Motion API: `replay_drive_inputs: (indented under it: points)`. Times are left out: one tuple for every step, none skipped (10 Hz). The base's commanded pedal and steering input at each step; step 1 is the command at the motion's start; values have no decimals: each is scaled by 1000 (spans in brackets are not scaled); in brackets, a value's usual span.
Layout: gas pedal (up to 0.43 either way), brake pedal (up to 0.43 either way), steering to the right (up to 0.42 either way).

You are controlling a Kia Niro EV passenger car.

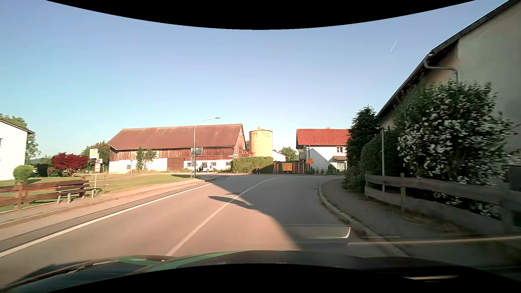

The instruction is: Follow the waypoints while adhering to traffic rules and regulations

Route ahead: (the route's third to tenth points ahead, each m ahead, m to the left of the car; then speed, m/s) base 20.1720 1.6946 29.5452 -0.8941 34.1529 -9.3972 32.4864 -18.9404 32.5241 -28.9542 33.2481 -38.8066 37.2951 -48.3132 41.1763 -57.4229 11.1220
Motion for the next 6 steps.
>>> replay_drive_inputs:
  points:
    - [0, 213, 39]
    - [0, 220, 48]
    - [0, 220, 55]
    - [0, 220, 55]
    - [0, 226, 55]
    - [0, 226, 56]
